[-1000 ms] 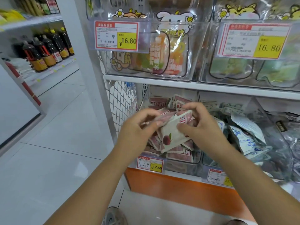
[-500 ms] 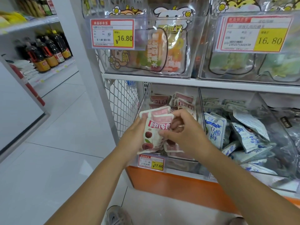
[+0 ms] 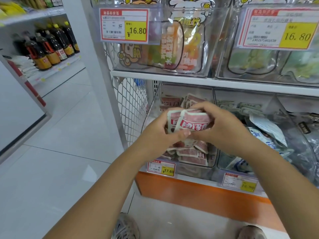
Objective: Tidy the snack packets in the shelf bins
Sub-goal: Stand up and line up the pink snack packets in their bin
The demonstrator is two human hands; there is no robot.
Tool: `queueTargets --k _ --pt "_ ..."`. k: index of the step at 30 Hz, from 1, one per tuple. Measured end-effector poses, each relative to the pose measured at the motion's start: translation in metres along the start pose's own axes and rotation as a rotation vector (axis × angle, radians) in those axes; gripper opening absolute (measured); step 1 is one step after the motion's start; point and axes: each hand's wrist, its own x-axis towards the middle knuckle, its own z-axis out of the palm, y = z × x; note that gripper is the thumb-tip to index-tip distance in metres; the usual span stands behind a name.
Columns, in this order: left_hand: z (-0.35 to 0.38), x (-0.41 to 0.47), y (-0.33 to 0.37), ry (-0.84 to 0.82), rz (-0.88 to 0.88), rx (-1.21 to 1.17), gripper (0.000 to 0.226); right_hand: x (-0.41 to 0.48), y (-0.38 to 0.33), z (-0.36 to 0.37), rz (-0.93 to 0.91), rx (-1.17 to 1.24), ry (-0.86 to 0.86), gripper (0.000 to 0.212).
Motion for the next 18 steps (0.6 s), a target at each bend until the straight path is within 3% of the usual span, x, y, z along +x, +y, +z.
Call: queueTargets --k 3,7,11,18 --pt "-0.004 0.004 -0.009 -0.04 0.017 0.121 0.058 -0.007 0.006 -0.02 0.092 -0.208 -0.029 0.042" --pt "-0.005 0.009 -0.034 -0.148 0.038 0.561 0.065 -0.015 0.01 -0.019 0.134 -0.37 -0.143 0.044" --pt "0.006 0.018 -0.04 -0.014 0.012 0.602 0.066 -0.02 0.016 -0.015 0.092 -0.553 -0.207 0.068" --pt "0.012 0.026 -0.039 0.088 -0.061 0.652 0.075 -0.018 0.012 -0.018 0.123 -0.584 -0.364 0.07"
